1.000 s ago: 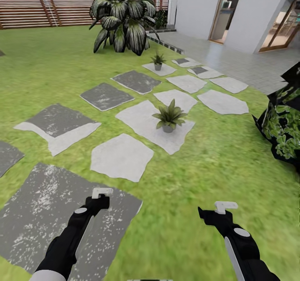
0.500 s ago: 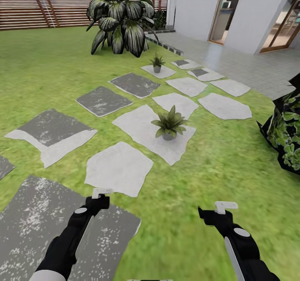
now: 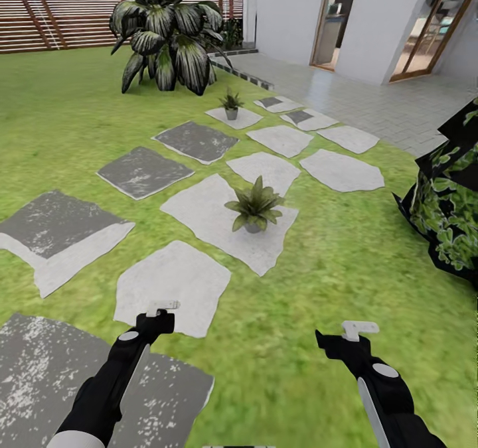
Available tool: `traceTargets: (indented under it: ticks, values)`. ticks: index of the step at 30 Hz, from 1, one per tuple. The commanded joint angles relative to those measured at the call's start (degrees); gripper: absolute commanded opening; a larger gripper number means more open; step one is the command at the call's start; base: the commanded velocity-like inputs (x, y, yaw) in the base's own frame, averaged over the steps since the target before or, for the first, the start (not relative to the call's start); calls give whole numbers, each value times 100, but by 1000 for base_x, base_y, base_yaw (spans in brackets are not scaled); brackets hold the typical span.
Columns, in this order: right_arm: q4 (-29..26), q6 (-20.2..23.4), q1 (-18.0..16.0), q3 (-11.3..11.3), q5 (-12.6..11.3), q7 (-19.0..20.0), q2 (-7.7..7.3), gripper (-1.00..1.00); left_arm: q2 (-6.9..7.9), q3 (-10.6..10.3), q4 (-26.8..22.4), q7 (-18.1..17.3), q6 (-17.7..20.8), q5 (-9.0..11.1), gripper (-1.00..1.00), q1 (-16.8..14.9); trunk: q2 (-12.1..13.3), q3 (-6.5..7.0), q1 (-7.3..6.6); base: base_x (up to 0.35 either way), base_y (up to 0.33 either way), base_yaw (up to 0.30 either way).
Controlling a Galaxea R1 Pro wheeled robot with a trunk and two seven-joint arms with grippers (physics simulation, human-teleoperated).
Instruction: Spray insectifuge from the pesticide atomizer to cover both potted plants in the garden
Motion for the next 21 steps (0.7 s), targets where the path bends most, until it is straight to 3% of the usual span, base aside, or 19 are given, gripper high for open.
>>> traceTargets:
  ticks: [1,11,21]
  values:
    - [-7,31,-3,0,5,2,-1,100,0,-3,-9,8,31,5,-100,-1,-2,-4,0,21,0,-52]
    - [-6,31,-3,0,5,2,-1,100,1,-3,-10,7,31,14,-100,0,-2,-4,0,3,0,-7]
    - [1,31,-3,1,5,2,-1,100,1,-3,-10,1,31,14,-100,0,399,176,-220,0,0,0]
